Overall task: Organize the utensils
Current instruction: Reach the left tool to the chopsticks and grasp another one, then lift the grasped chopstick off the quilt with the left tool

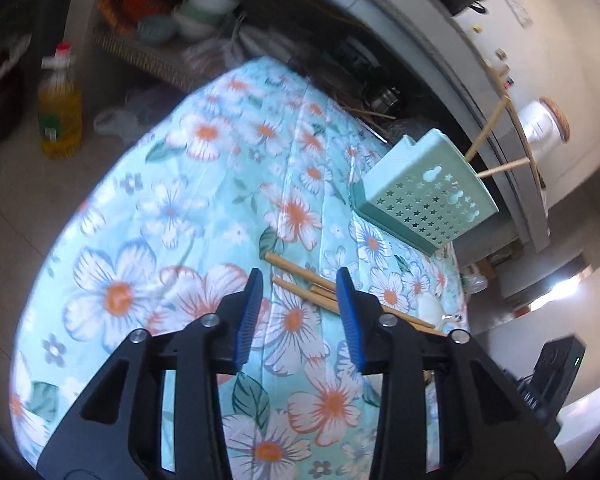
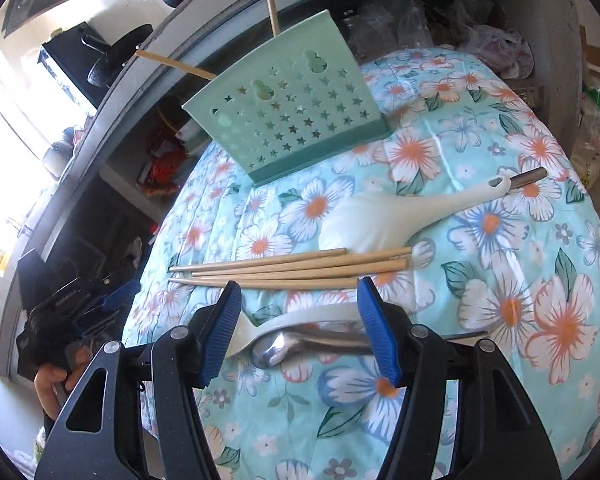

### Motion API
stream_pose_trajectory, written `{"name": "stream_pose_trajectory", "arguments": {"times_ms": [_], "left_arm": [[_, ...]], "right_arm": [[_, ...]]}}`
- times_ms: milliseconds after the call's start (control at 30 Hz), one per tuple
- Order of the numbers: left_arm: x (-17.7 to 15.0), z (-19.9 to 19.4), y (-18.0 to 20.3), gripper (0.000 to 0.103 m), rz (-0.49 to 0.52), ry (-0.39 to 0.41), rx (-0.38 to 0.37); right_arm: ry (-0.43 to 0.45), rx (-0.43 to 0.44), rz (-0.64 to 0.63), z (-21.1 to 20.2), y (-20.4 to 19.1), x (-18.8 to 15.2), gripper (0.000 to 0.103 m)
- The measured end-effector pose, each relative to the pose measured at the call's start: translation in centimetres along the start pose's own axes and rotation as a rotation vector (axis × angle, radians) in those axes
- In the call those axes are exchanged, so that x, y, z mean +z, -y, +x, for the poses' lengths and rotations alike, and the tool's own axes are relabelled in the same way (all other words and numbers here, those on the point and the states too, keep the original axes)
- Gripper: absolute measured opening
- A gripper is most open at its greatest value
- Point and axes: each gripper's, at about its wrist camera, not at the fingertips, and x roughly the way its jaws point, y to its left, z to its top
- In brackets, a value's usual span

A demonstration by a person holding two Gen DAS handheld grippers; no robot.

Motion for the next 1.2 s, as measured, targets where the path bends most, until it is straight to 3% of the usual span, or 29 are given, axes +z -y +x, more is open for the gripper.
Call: {"name": "stream_pose_trajectory", "arguments": {"times_ms": [233,533,767,867,1033,1200], "left_arm": [[1.4,4.4,-2.7,0.03,-0.19,-0.118,-0.042],[3.8,7.2,-3.3,0.02,-0.301,-0.142,-0.09],[6.0,8.7,-2.9,0.02,-0.364,-0.09,-0.179],[6.8,8.9,-2.7,0.02,-0.361,-0.05,-0.181],[6.6,6.5,-1.8,0.025,-0.281,0.001,-0.115],[4.7,6.7,-0.2,0.025,-0.221,-0.123,-0.091]], "right_arm": [[0.019,0.004,-0.012,-0.9,-0.5,0.5,0.059],[-0.003,0.005,-0.005,0.1,-0.3,0.5,0.059],[-0.015,0.011,0.0,0.7,-0.3,0.6,0.059],[-0.014,0.012,0.001,0.7,-0.3,0.6,0.059],[-0.001,0.009,0.007,0.1,-0.1,0.6,0.059],[0.009,0.014,0.007,-0.1,0.0,0.7,0.059]]}}
